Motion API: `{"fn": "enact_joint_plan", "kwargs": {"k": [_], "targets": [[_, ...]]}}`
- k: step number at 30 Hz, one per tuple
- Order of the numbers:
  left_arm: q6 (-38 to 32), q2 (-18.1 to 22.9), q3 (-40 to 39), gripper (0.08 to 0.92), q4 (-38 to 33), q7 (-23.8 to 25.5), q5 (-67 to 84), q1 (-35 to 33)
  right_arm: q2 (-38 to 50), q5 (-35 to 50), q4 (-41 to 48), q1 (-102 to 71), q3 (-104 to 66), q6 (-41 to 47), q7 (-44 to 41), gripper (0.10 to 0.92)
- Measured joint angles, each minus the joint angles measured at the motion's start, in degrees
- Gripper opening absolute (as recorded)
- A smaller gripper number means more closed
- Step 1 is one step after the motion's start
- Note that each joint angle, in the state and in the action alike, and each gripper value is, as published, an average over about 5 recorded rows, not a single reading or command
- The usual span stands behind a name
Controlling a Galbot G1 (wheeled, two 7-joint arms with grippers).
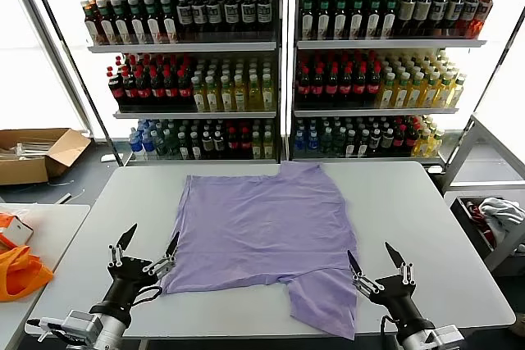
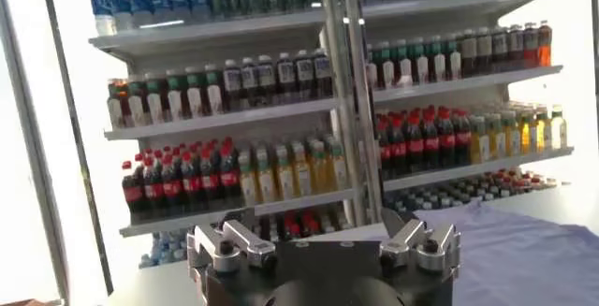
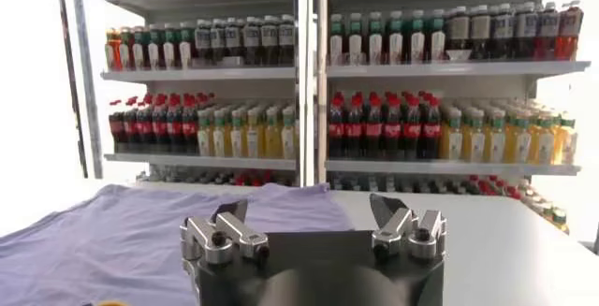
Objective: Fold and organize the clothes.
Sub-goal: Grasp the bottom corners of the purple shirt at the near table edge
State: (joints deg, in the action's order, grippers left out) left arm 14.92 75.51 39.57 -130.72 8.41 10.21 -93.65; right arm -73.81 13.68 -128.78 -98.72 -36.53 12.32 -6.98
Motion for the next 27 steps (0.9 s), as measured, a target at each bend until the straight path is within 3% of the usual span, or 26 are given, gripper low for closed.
{"fn": "enact_joint_plan", "kwargs": {"k": [12, 27], "targets": [[9.92, -7.76, -3.30, 0.823, 3.71, -2.77, 4.39, 1.02, 2.14, -3.53, -1.68, -3.00, 4.12, 8.67, 3.56, 0.823], [15.96, -9.44, -4.28, 0.823, 8.87, -4.30, 7.28, 2.03, 0.61, -8.43, 0.51, -6.13, 10.03, 10.54, 5.75, 0.811]]}}
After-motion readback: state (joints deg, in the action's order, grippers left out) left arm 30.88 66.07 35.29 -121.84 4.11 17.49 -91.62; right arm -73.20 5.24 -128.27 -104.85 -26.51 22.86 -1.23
